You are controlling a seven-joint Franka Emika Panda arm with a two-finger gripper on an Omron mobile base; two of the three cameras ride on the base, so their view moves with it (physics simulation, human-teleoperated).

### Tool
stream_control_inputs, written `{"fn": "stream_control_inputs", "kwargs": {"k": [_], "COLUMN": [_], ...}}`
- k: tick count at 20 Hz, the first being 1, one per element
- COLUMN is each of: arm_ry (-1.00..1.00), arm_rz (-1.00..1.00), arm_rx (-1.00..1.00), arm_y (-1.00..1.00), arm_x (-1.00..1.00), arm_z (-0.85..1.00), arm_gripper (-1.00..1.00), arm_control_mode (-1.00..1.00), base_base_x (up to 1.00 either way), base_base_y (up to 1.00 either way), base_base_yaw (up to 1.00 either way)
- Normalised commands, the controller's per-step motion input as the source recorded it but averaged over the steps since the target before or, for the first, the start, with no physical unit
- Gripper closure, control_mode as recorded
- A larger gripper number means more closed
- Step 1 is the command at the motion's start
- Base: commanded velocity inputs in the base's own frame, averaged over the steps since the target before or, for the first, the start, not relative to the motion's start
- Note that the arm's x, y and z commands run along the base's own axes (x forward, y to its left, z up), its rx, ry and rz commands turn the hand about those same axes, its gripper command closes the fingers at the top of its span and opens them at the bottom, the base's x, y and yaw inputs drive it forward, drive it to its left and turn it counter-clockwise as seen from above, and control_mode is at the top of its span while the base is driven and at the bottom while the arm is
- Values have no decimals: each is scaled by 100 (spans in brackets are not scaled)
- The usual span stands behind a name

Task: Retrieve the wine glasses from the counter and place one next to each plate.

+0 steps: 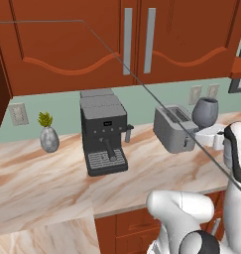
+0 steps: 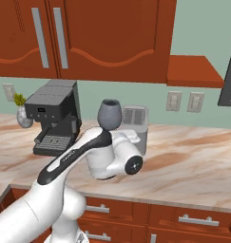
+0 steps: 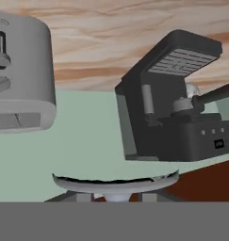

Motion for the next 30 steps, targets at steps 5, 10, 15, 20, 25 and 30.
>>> {"fn": "stream_control_inputs", "kwargs": {"k": [5, 10, 15, 20, 25, 30], "arm_ry": [-31, -30, -14, 0, 0, 0], "arm_rz": [6, 3, 2, 0, 0, 0], "arm_rx": [0, 0, 0, 0, 0, 0], "arm_y": [0, 11, 38, 29, 0, 0], "arm_x": [-85, -59, -13, -8, -3, -26], "arm_z": [24, 61, 41, 13, 0, 0], "arm_gripper": [100, 100, 100, 100, 100, 100], "arm_control_mode": [-100, -100, -100, -100, -100, 100], "base_base_x": [0, 0, 0, 0, 0, -38], "base_base_y": [0, 0, 0, 0, 0, -12], "base_base_yaw": [0, 0, 0, 0, 0, -5]}}
